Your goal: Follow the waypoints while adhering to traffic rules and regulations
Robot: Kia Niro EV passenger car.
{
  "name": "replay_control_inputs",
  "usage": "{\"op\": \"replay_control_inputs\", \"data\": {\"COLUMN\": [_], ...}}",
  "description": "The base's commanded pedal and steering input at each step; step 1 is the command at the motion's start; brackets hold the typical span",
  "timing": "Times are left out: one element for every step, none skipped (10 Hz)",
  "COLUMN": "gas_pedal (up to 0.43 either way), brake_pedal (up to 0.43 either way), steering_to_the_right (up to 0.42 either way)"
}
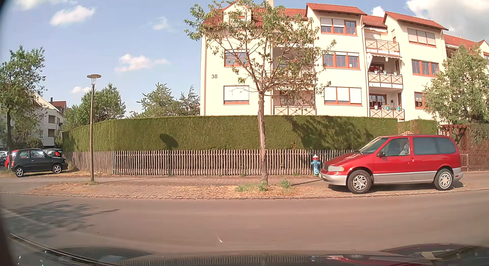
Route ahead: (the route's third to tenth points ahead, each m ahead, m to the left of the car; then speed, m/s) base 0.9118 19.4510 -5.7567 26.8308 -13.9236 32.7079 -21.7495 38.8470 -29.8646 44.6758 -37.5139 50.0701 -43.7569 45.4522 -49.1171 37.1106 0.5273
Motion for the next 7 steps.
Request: {"op": "replay_control_inputs", "data": {"gas_pedal": [0.000,0.000,0.000,0.000,0.000,0.000,0.000], "brake_pedal": [0.171,0.171,0.159,0.159,0.146,0.098,0.098], "steering_to_the_right": [-0.025,-0.025,-0.025,-0.025,-0.025,-0.026,-0.029]}}
